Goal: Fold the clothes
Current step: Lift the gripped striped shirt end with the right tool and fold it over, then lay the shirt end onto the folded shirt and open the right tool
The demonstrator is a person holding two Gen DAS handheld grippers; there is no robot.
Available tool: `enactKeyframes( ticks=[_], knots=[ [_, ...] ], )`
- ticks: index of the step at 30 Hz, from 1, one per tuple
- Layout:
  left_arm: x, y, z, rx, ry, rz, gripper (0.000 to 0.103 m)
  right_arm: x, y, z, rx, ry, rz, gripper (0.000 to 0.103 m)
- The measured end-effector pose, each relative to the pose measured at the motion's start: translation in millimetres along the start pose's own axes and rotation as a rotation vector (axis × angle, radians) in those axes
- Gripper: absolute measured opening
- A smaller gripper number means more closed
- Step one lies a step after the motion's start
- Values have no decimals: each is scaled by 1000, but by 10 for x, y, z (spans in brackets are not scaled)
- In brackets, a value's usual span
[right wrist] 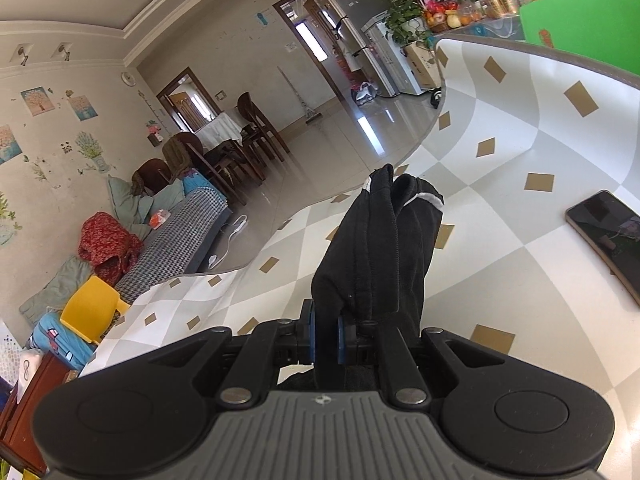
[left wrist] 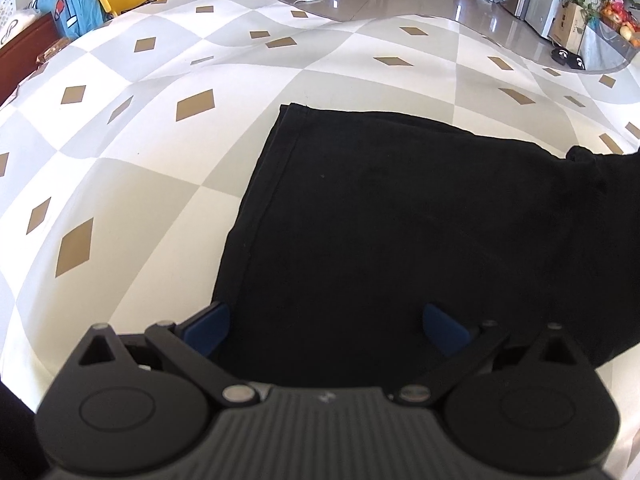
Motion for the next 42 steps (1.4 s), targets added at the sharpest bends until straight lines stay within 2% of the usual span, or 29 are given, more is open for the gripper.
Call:
enactKeyframes(
  ticks=[4,7,11,16,19,22,29,35,39,42],
  knots=[
    [72,-41,45,-17,-1,35,103,220,34,4,9,-70,19,11],
    [214,-133,128,-75,-65,47,103,360,96,0,26,-120,30,11],
    [337,-26,31,9,-28,147,103,587,199,-11,48,-186,58,11],
    [417,5,38,17,-29,182,103,921,350,-23,78,-298,107,11],
    [572,-33,78,-3,-38,264,103,1137,521,-7,115,-373,138,10],
    [816,-104,138,-44,-122,303,103,1317,727,-17,153,-426,174,10],
    [1417,-163,280,-116,-276,434,103,1659,1497,-156,295,-492,289,10],
    [1601,-108,268,-100,-299,449,103,1825,1912,-137,353,-541,400,10],
    [1706,-109,322,-119,-309,481,103,1877,2113,-124,373,-570,466,11],
    [1712,-97,317,-112,-317,474,103,1800,2370,-156,463,-573,524,12]
  ],
)
Point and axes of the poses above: each gripper's, at about its wrist camera, not at the fingertips, and z roughly against the way its jaws point, x to its left, y to its underside, the point moved 9 cm from there along -z, roughly the way its jaws point, and after that the axes turned 10 degrees about -x, right-handed, at the moved point
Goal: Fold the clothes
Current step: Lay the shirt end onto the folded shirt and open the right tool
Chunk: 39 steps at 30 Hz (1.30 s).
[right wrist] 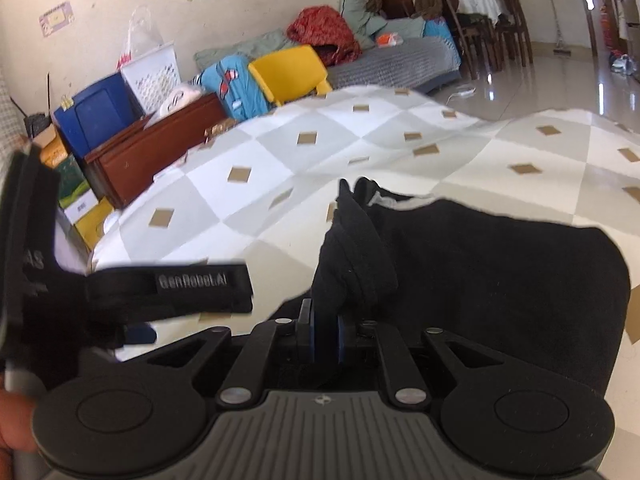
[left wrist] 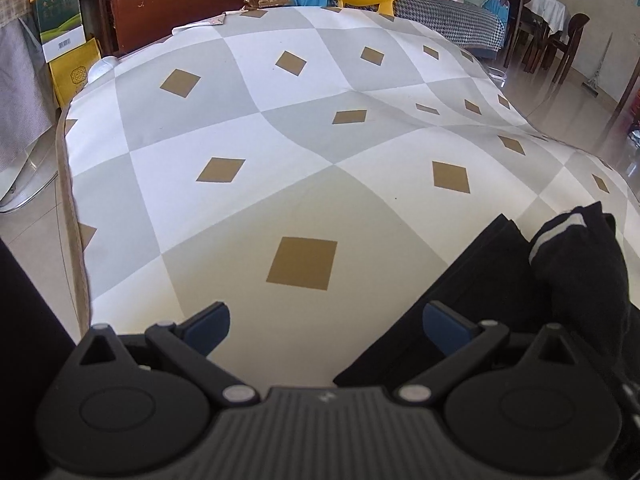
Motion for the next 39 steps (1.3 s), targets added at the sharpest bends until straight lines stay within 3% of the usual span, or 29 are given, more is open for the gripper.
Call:
enactKeyframes(
  ticks=[2,11,15,19,27,33,39],
  knots=[
    [8,-24,16,-8,7,17,103,16,154,-58,60,-1,28,17],
    [-32,-110,76,-45,37,36,103,182,270,118,116,-92,69,30],
    [-46,-79,41,-19,51,53,103,63,257,225,107,-27,56,31],
    [-113,-43,31,-5,82,53,103,-196,153,378,57,92,16,31],
    [-464,14,85,-33,163,-68,103,-710,39,665,-11,272,-103,32],
    [-598,144,-9,-6,153,-160,103,-783,86,684,3,282,-120,32],
    [-382,226,-163,55,81,-130,103,-767,256,609,70,294,-74,35]
  ],
)
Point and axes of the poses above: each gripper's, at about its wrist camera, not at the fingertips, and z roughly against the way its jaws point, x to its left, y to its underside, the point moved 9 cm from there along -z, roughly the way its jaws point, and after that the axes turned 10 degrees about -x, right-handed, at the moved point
